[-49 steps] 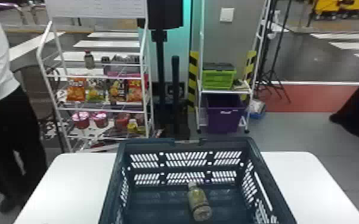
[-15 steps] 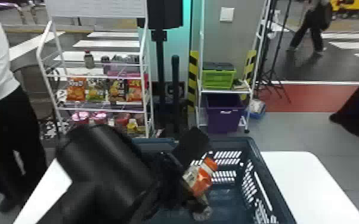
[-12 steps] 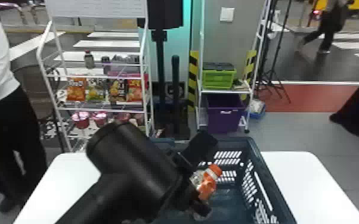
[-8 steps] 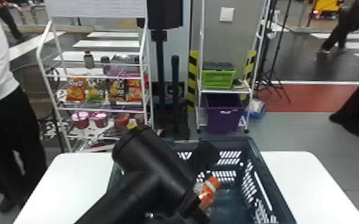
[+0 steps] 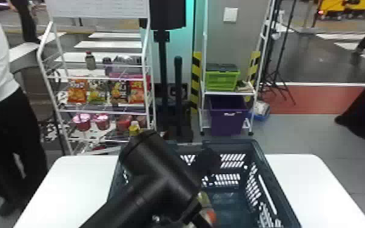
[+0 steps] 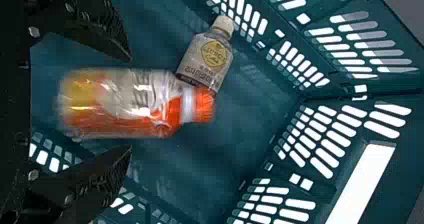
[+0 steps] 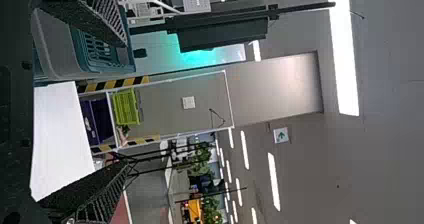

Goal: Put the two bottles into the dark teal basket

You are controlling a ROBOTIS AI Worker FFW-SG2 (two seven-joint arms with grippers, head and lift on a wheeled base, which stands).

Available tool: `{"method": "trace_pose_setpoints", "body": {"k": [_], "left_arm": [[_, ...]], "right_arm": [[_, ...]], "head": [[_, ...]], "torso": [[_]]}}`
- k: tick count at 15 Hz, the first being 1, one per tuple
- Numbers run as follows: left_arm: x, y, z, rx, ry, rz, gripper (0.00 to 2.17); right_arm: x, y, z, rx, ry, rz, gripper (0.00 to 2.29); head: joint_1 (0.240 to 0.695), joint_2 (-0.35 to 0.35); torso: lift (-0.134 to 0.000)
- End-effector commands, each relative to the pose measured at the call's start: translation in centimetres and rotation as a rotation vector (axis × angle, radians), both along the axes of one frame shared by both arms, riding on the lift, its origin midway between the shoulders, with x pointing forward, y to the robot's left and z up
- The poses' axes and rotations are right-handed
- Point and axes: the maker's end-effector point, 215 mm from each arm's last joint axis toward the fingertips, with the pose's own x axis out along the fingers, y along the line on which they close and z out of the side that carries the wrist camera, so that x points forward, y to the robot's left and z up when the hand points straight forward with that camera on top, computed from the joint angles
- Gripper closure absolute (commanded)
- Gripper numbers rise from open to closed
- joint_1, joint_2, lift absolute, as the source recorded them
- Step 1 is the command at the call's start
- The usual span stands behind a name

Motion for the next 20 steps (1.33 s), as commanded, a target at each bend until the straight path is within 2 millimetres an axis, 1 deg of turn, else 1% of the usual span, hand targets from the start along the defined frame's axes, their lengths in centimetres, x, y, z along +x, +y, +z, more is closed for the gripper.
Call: {"method": "trace_pose_setpoints", "body": {"k": [1, 2, 4, 6, 8, 10, 11, 12, 13, 14, 15, 16, 17, 18, 20], "left_arm": [[0.5, 0.4, 1.0, -0.011, -0.022, 0.010, 0.01], [1.0, 0.7, 1.9, -0.028, -0.046, 0.021, 0.01], [1.8, 1.2, 4.6, -0.105, -0.101, 0.066, 0.01], [2.5, 2.8, 7.0, -0.186, -0.150, 0.137, 0.02], [2.6, 4.9, 9.2, -0.247, -0.205, 0.202, 0.03], [1.5, 7.5, 10.4, -0.279, -0.261, 0.264, 0.03], [1.2, 8.5, 11.0, -0.297, -0.299, 0.284, 0.03], [0.5, 10.2, 11.2, -0.300, -0.317, 0.312, 0.05], [-0.1, 11.4, 11.5, -0.301, -0.342, 0.334, 0.08], [-0.4, 12.2, 12.0, -0.311, -0.373, 0.345, 0.08], [-1.3, 12.9, 12.3, -0.312, -0.396, 0.354, 0.08], [-2.4, 13.0, 12.8, -0.319, -0.409, 0.351, 0.08], [-3.3, 13.6, 12.9, -0.320, -0.417, 0.363, 0.08], [-4.1, 13.5, 13.7, -0.350, -0.437, 0.366, 0.09], [-5.9, 13.7, 14.2, -0.367, -0.456, 0.383, 0.09]], "right_arm": [[-0.1, 0.0, -0.2, 0.000, 0.003, 0.000, 0.04], [-0.2, -0.1, -0.2, 0.000, 0.002, -0.001, 0.04], [-0.3, -0.1, 0.0, 0.001, -0.004, -0.003, 0.04], [-0.3, -0.1, 0.0, 0.001, -0.006, -0.003, 0.04], [-0.4, -0.1, 0.0, 0.001, -0.003, -0.003, 0.04], [-0.5, -0.3, 0.1, -0.003, -0.001, -0.005, 0.04], [-0.6, -0.3, 0.2, -0.006, -0.003, -0.002, 0.04], [-0.7, -0.2, 0.2, -0.009, -0.001, 0.003, 0.04], [-0.7, -0.2, 0.3, -0.012, -0.002, 0.005, 0.04], [-0.7, -0.1, 0.4, -0.013, -0.004, 0.011, 0.04], [-0.7, -0.1, 0.5, -0.016, -0.006, 0.015, 0.04], [-0.6, -0.1, 0.7, -0.018, -0.011, 0.018, 0.04], [-0.6, 0.0, 0.8, -0.019, -0.013, 0.022, 0.04], [-0.5, 0.0, 0.8, -0.021, -0.011, 0.025, 0.04], [-0.5, 0.1, 0.8, -0.024, -0.011, 0.034, 0.04]], "head": [[0.499, 0.000], [0.499, 0.000], [0.499, 0.000], [0.499, 0.000], [0.499, 0.000], [0.499, 0.000], [0.499, 0.000], [0.499, 0.000], [0.499, 0.000], [0.499, 0.000], [0.499, 0.000], [0.499, 0.000], [0.499, 0.000], [0.499, 0.000], [0.499, 0.000]], "torso": [[0.000], [0.000], [0.000], [0.000], [0.000], [0.000], [0.000], [0.000], [0.000], [0.000], [0.000], [0.000], [0.000], [0.000], [0.000]]}}
